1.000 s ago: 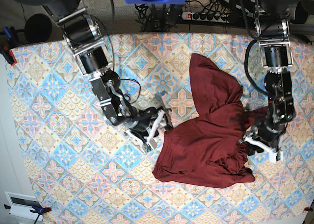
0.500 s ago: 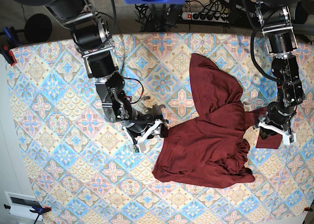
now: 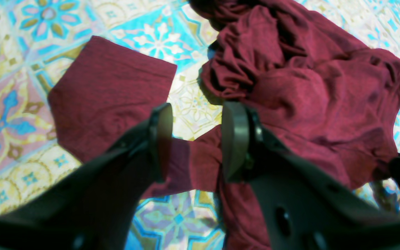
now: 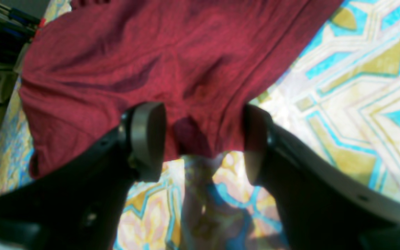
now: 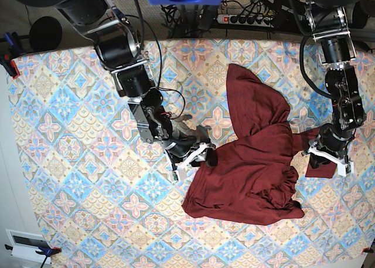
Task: Layout the t-shirt on the table in an organized manner, then fold the t-shirt properly
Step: 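Grasp the shirt edges with both grippers, then pull the shirt apart, right gripper dragging its edge away from the left gripper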
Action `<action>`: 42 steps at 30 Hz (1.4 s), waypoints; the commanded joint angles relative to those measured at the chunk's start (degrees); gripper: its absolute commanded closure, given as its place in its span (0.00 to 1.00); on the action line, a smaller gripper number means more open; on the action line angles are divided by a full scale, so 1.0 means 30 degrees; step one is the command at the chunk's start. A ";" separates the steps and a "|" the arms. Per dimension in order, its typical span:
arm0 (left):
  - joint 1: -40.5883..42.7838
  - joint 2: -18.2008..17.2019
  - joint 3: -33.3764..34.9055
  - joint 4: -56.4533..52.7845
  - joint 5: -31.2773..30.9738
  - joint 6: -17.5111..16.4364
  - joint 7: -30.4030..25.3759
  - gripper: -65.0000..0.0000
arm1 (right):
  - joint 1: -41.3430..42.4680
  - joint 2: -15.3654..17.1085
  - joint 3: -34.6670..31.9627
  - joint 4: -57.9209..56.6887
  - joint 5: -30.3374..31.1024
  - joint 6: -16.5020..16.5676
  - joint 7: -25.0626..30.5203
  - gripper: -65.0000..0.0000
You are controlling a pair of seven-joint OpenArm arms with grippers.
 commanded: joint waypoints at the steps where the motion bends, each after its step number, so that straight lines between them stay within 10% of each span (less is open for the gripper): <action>1: -0.0396 -0.0383 -0.0164 0.0333 -0.0115 -0.0054 -0.0354 0.65 | 0.0270 0.0078 0.0006 -0.0241 -0.0476 -0.0740 -0.0559 0.47; 7: -0.0396 -0.0383 -0.0164 0.0333 -0.0115 -0.0054 -0.0354 0.65 | 0.0270 -0.0244 0.0006 -0.1501 -0.3201 -0.0828 0.0555 0.51; 15: -0.0396 -0.0324 -0.0164 0.0333 -0.0115 -0.0054 -0.0413 0.65 | 0.0241 -0.0566 0.0211 -0.1296 -0.5575 -0.0858 0.0701 1.00; 27: -0.0396 -0.0295 -0.0164 0.0362 -0.0144 -0.0054 -0.0383 0.65 | -0.2865 0.1280 0.1881 1.0660 -0.5604 -0.0858 -0.4837 1.00; 42: -0.0367 0.0145 0.0012 0.0362 -0.0144 -0.0113 -0.0325 0.65 | -0.5561 0.5910 0.9002 1.3239 -0.5545 -0.0828 -0.5013 1.00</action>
